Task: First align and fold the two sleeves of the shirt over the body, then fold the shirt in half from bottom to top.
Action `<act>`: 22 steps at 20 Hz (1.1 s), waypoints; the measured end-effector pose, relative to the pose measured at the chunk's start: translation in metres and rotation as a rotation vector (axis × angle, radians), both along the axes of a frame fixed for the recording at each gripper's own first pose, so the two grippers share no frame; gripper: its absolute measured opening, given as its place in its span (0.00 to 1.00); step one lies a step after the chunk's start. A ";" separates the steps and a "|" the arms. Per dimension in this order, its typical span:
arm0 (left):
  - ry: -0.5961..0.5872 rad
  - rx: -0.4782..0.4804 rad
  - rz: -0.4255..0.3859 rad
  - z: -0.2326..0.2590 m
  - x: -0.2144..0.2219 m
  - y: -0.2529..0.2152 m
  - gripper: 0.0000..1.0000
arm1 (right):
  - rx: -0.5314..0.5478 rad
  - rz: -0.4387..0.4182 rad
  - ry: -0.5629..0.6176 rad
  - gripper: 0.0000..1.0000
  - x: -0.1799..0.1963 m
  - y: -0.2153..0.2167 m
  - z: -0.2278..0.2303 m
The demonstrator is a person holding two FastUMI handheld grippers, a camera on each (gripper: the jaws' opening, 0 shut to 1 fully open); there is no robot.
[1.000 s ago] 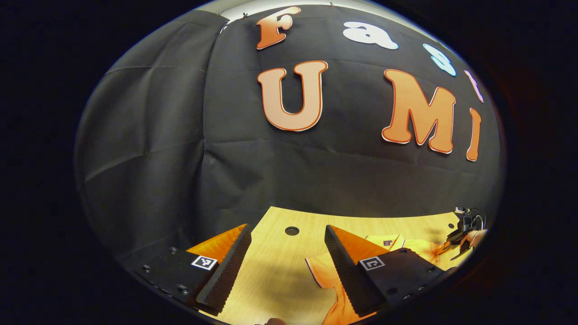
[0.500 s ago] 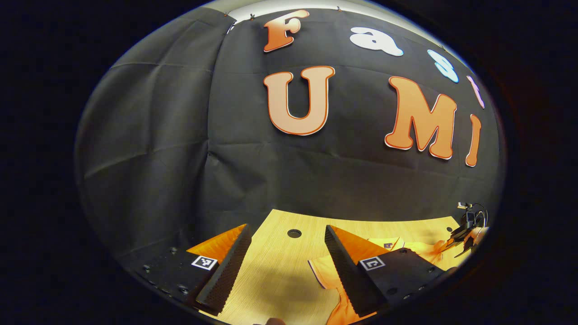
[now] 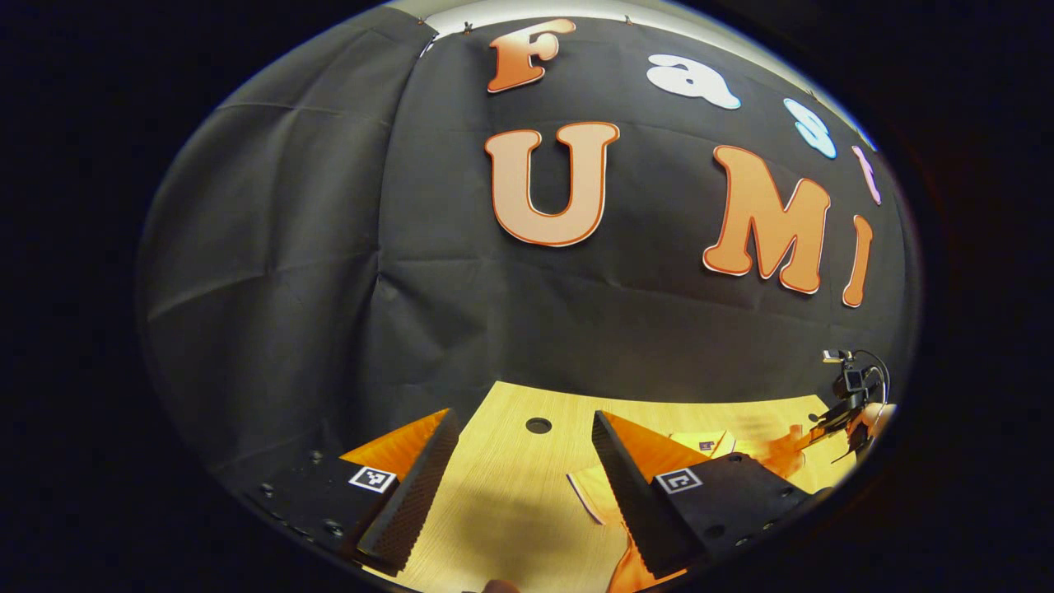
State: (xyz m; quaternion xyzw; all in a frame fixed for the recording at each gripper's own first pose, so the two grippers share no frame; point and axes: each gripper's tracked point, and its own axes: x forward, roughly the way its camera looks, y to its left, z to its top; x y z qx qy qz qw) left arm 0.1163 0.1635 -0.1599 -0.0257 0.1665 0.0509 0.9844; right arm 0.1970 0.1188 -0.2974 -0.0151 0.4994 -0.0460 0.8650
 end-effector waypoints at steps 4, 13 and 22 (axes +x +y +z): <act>-0.001 -0.009 0.000 0.000 -0.004 0.014 0.98 | 0.038 0.080 0.023 0.00 -0.010 0.047 0.001; 0.019 -0.021 0.014 -0.012 -0.025 0.039 0.98 | 0.269 0.188 0.039 0.37 -0.025 0.148 -0.002; 0.121 -0.122 -0.039 -0.044 -0.027 0.007 0.98 | 0.278 0.241 -0.099 0.99 -0.027 0.156 0.025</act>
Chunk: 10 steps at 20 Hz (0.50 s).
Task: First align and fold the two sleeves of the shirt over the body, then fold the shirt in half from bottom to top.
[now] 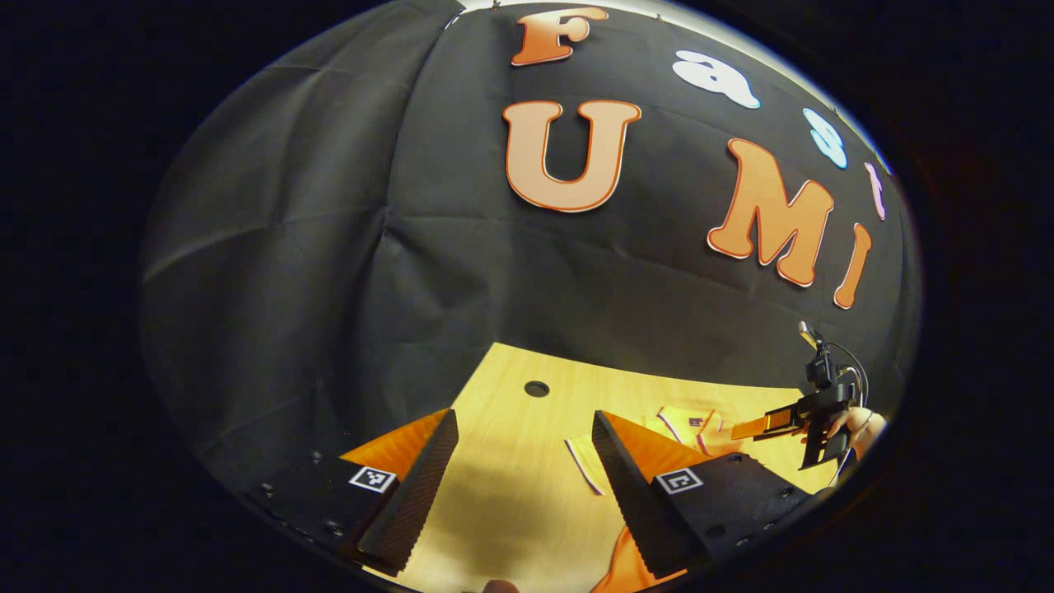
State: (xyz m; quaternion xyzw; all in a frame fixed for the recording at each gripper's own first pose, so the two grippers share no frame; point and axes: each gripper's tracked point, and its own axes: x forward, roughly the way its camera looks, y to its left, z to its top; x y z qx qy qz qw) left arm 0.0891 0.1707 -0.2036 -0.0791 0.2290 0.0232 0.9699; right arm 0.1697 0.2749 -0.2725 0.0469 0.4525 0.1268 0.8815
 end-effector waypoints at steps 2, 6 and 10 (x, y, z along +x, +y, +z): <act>0.033 -0.025 -0.016 -0.014 0.011 -0.012 0.98 | 0.000 0.007 -0.030 0.99 -0.001 -0.008 0.013; 0.129 -0.025 -0.031 -0.043 0.038 -0.033 0.98 | 0.006 0.000 -0.066 0.98 -0.005 -0.032 0.038; 0.223 -0.088 -0.066 -0.069 0.062 -0.067 0.96 | -0.026 -0.015 -0.133 0.99 -0.005 -0.062 0.060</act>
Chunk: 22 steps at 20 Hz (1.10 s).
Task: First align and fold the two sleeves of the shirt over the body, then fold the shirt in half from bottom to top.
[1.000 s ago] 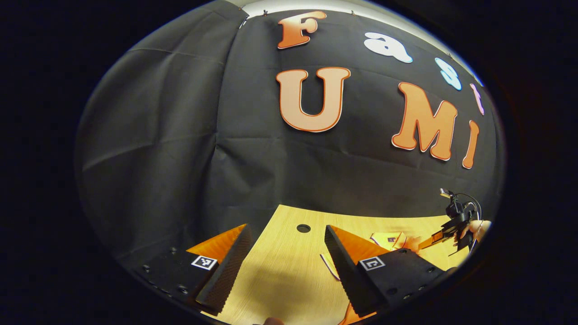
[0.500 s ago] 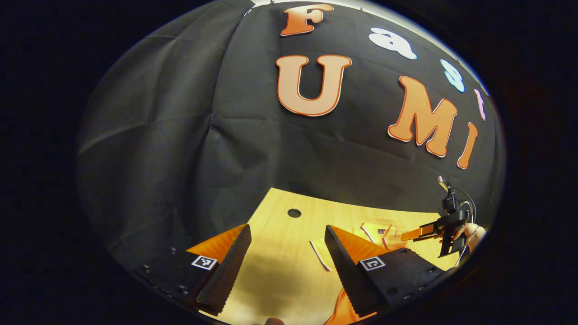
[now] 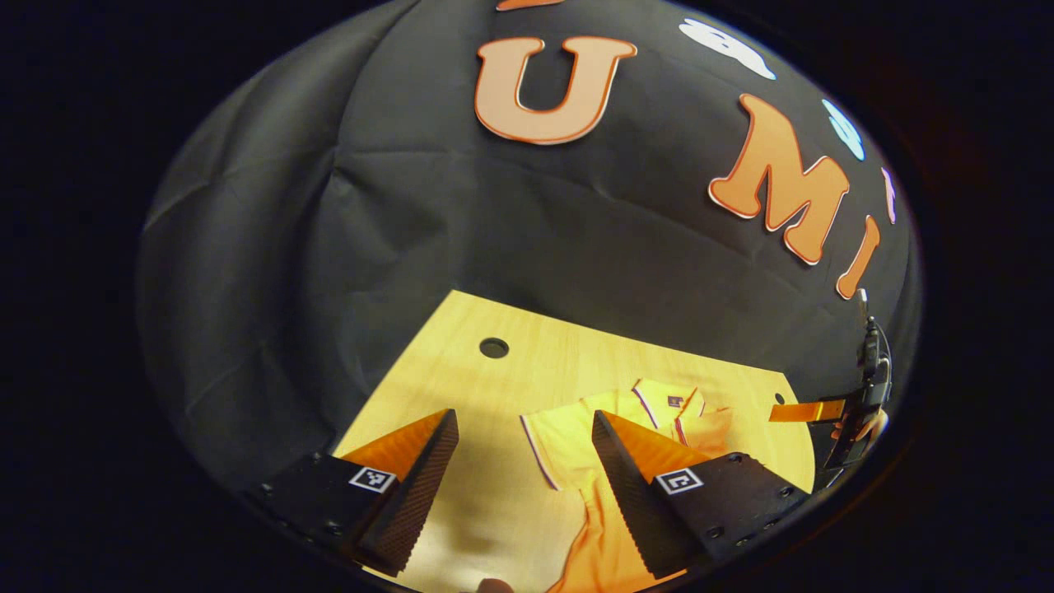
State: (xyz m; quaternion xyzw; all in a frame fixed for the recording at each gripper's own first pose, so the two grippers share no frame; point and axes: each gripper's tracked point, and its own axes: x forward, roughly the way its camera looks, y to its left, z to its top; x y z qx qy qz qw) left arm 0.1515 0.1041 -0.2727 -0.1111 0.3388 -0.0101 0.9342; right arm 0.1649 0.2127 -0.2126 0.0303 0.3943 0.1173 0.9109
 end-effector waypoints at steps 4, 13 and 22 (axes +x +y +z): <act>0.139 -0.075 0.000 -0.052 0.017 -0.029 0.99 | -0.055 -0.005 -0.096 0.98 0.001 -0.030 0.023; 0.510 -0.087 0.103 -0.169 0.027 -0.051 0.99 | -0.015 0.057 -0.165 0.99 -0.012 -0.056 0.055; 0.639 0.081 0.143 -0.212 0.034 -0.047 0.99 | 0.022 0.036 -0.138 0.99 -0.017 -0.113 0.047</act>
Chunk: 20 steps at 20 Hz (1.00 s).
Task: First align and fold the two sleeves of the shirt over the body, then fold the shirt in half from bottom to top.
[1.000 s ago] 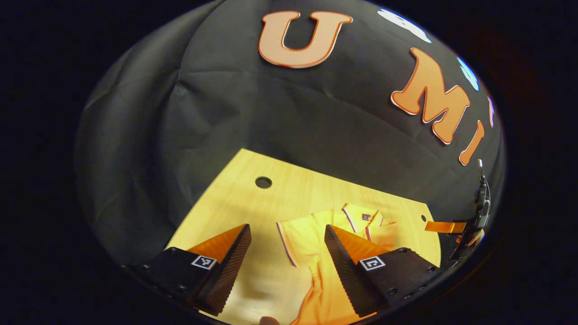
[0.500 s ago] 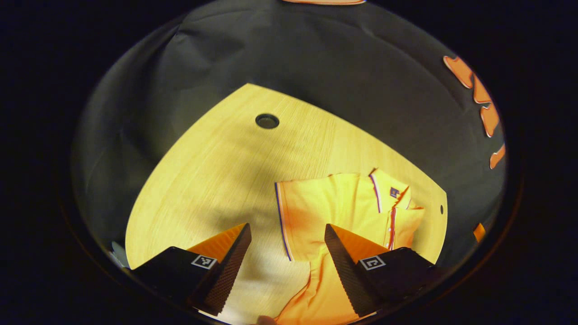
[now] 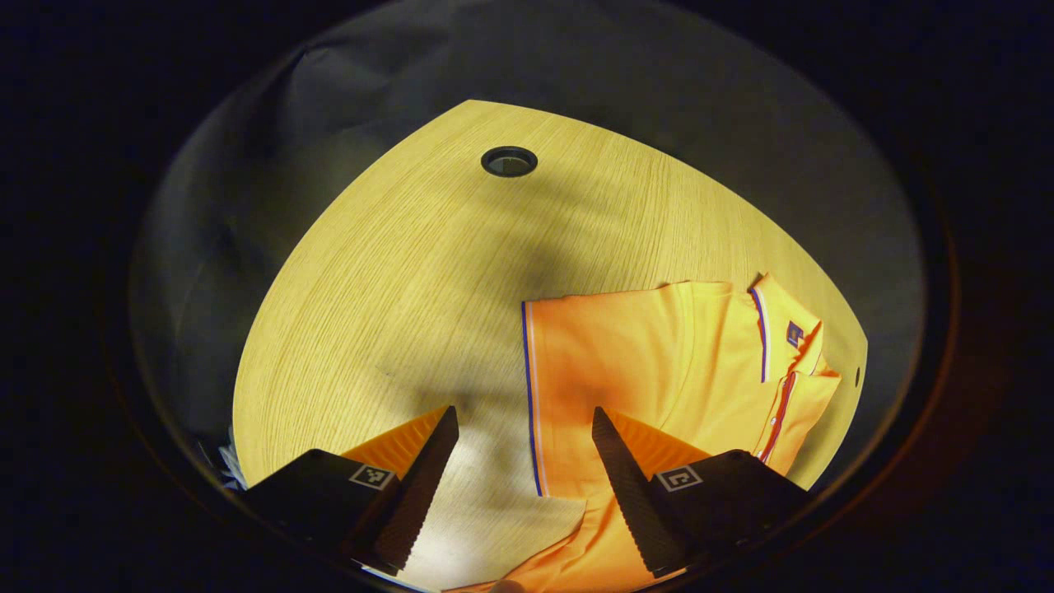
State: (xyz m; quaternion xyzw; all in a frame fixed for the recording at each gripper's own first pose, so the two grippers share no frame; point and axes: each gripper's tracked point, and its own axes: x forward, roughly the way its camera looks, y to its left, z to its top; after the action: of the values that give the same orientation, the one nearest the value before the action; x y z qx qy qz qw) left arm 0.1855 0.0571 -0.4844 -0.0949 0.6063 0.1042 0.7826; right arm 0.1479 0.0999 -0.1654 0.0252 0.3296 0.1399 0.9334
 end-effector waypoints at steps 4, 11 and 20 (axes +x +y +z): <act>0.051 0.048 -0.005 -0.013 -0.003 -0.002 0.99 | 0.018 -0.017 0.029 0.99 0.002 -0.017 -0.009; 0.048 0.050 -0.019 -0.013 0.004 -0.016 0.75 | 0.059 -0.027 0.039 0.98 0.004 -0.029 -0.008; -0.032 -0.007 -0.025 -0.009 0.009 -0.036 0.01 | 0.098 -0.038 0.054 0.99 -0.002 -0.035 -0.015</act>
State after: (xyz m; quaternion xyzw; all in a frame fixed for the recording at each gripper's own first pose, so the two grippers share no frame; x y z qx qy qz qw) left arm 0.1943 0.0215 -0.4930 -0.0917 0.5953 0.0909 0.7931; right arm 0.1464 0.0649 -0.1800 0.0810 0.3469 0.1374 0.9242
